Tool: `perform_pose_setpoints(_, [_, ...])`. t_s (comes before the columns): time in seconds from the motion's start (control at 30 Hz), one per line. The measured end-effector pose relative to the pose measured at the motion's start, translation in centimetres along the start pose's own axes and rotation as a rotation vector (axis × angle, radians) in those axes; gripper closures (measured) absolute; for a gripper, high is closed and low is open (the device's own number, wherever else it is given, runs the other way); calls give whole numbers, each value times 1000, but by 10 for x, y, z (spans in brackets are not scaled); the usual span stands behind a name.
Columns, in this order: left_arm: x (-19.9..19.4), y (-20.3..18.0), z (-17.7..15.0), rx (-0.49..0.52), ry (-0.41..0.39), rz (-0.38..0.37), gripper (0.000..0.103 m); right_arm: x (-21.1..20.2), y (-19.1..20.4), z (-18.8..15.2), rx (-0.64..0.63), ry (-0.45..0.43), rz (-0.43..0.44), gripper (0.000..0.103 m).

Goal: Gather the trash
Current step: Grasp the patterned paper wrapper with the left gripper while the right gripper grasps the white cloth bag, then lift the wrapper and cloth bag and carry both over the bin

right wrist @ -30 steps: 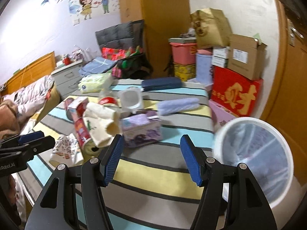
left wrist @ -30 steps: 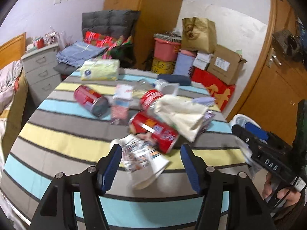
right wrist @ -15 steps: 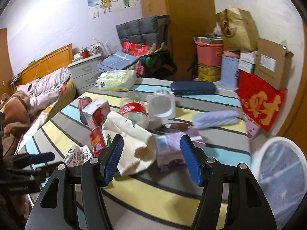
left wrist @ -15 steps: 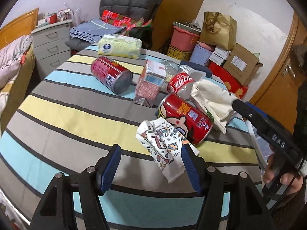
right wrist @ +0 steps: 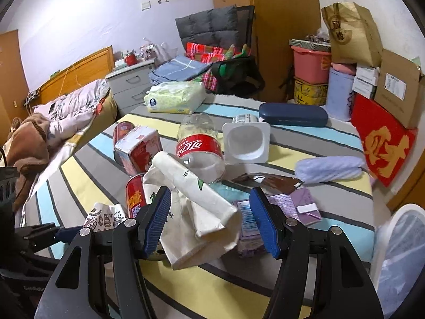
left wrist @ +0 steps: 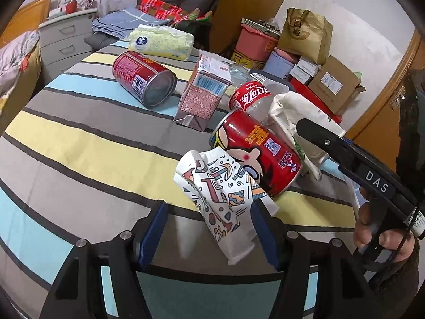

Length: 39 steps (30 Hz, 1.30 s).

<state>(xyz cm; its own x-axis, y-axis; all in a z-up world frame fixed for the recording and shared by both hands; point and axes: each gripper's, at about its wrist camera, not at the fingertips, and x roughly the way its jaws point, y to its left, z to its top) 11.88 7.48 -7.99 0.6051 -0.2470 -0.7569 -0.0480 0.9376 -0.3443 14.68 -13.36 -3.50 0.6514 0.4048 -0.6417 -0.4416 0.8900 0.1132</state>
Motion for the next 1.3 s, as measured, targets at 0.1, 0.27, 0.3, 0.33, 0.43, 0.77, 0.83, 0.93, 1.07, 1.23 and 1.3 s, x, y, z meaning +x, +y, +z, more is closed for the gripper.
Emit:
perform_pose_setpoints(0.1, [0,2,2,-27,-3,5,48,0,2,-1,2,-5,12,40])
perform_pose_setpoints(0.27, [0,3,3,-29,9,7,64,-2,7,-2,-6,-9,30,52])
perform_pose_setpoints(0.3, [0,2,3,-28,11,2,67,-1,7,-3,-7,-8,30,55])
perform_pose_setpoints(0.33, [2,1,3,-26,16,0,70,-1,7,-3,-7,-8,34,59])
perform_pose_setpoints(0.43, [2,-1,2,-17,13,-8,79,-3,8,-4,-4,-9,35,68])
perform_pose_setpoints(0.77, [-6,-7,6,6,-25,11,86,-9,13,-6,-18,-43,15,88])
perform_pose_setpoints(0.83, [-9,-7,6,4,-31,5,86,-13,14,-7,-17,-58,8,88])
perform_pose_setpoints(0.93, [-14,-9,7,8,-45,3,86,-19,14,-8,-8,-82,-10,88])
perform_pose_setpoints(1.07, [-26,-17,9,32,-79,7,86,-24,17,-10,-12,-86,-50,88])
perform_pose_setpoints(1.23, [-38,-31,9,67,-113,-9,86,-37,12,-12,10,-117,-84,88])
perform_pose_setpoints(1.3, [-44,-40,9,86,-132,-16,86,-43,8,-13,23,-129,-108,88])
